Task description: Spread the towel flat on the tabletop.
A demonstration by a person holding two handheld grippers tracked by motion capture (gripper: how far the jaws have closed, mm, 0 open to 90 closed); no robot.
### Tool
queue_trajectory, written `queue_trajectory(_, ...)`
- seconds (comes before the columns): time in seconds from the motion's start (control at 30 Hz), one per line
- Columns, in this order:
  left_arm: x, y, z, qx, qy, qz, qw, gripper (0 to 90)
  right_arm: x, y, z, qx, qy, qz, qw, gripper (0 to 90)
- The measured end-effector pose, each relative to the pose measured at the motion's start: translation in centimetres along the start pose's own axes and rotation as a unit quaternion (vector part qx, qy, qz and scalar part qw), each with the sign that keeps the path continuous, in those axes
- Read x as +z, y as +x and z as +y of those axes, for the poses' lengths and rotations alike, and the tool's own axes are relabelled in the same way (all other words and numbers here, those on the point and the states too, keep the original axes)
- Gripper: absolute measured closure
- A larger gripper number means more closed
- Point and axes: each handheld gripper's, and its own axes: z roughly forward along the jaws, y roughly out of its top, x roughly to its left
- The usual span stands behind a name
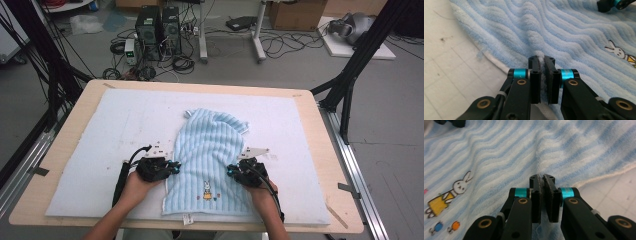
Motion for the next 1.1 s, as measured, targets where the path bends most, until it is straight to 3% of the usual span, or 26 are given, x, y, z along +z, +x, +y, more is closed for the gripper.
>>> queue_trajectory(0.2, -1.7, -0.9, -1.5, -0.006, -0.002, -0.030, 0.9995, 84.3, -0.8, 0.9, -0.8, -0.020, 0.012, 0.039, 0.9990, 84.5)
queue_trajectory(0.4, -3.0, -2.4, -2.4, 0.011, 0.012, -0.059, 0.9981, 83.9, -2.0, 2.4, -1.7, -0.044, 0.026, 0.063, 0.9967, 84.4)
queue_trajectory(0.5, -3.6, -2.9, -2.5, 0.020, 0.009, -0.059, 0.9980, 80.8, -2.6, 2.8, -2.2, -0.042, 0.031, 0.077, 0.9956, 81.2)
queue_trajectory(0.6, -3.8, -2.6, -2.2, 0.010, -0.009, -0.027, 0.9995, 59.8, -2.9, 2.7, -2.3, -0.028, 0.011, 0.062, 0.9976, 67.9)
queue_trajectory(0.7, -4.0, -1.7, -1.8, -0.014, -0.034, -0.001, 0.9993, 51.6, -2.9, 2.2, -1.7, -0.012, -0.020, 0.039, 0.9990, 57.0)
queue_trajectory(0.83, -4.3, 0.0, -1.3, -0.040, -0.057, 0.019, 0.9973, 48.9, -2.3, 1.8, -0.4, -0.013, -0.058, -0.006, 0.9982, 42.1)
queue_trajectory(0.97, -4.2, 1.6, -0.9, -0.070, -0.075, 0.021, 0.9945, 48.4, -0.8, 0.7, 0.8, 0.004, -0.063, -0.030, 0.9976, 41.6)
queue_trajectory(1.1, -3.7, 3.2, -0.3, -0.082, -0.080, 0.025, 0.9931, 48.4, 0.8, -0.3, 1.7, -0.004, -0.042, -0.038, 0.9984, 45.0)
